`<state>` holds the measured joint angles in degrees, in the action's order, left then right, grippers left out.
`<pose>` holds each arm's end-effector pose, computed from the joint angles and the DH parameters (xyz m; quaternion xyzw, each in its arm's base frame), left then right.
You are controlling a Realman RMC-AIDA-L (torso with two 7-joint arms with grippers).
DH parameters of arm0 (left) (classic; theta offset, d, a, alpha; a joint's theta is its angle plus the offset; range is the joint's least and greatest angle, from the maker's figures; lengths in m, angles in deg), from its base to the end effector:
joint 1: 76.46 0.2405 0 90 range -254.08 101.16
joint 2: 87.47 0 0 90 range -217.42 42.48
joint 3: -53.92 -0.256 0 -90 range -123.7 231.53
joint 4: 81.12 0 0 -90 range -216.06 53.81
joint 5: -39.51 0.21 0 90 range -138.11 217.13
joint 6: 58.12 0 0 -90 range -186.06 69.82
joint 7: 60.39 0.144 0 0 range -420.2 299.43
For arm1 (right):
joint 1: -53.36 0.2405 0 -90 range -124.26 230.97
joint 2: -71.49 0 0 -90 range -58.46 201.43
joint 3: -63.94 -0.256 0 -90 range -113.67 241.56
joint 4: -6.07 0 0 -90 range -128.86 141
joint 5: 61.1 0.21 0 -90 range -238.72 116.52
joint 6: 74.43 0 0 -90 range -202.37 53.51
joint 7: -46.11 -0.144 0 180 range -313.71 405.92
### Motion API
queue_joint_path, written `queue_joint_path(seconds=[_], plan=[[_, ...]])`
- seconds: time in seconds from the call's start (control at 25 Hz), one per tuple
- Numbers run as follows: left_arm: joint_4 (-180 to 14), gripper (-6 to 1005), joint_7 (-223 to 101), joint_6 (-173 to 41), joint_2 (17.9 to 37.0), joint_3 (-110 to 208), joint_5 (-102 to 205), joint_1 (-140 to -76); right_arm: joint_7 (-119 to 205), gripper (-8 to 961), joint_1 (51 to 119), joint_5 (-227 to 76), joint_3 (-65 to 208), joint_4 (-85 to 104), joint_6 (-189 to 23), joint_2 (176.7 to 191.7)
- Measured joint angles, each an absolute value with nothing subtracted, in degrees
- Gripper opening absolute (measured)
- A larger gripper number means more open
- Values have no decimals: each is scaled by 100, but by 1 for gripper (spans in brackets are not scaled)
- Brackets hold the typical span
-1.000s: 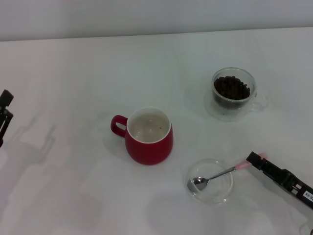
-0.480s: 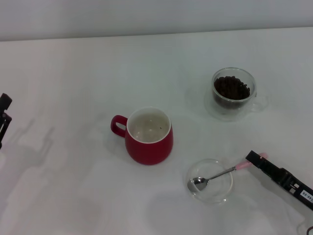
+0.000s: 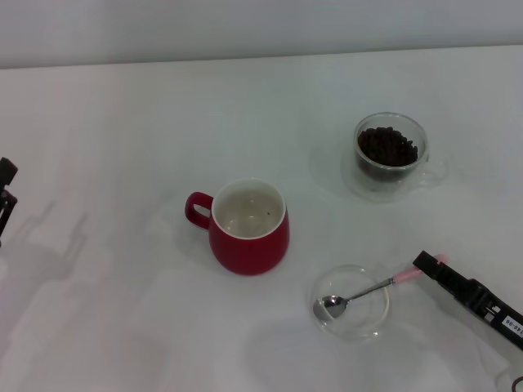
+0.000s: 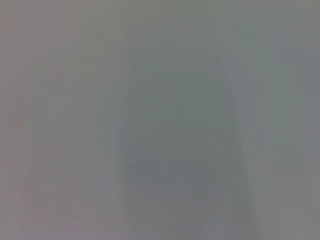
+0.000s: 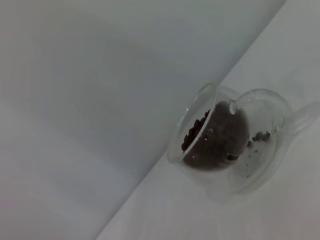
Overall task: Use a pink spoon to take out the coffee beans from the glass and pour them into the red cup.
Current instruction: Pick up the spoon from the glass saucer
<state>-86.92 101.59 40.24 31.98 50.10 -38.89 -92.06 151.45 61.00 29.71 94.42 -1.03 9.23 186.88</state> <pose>-0.3288 0.2357 0.0045 -0.7622 -0.0941 -0.3857 0.5112 0.3752 0.1615 -0.0512 -0.6010 0.6247 0.4378 0.2385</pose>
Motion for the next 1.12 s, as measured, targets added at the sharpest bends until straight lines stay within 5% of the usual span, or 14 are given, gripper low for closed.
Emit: queue_joint_path(seconds=[0.48,0.6,1.12], plan=[[-8692,523,10160,4068,3198,5009,-3888,-9151,15148,339,6100,2980,9434,-105,928,18688],[-8692,524,10159,4075,3202,5005,-3888,-9133,15148,175,6111,2979,9435,-105,929,18688],[-8692,516,10160,4093,3207,5012,-3888,-9086,15149,166,6214,2928,9435,-105,950,18688]])
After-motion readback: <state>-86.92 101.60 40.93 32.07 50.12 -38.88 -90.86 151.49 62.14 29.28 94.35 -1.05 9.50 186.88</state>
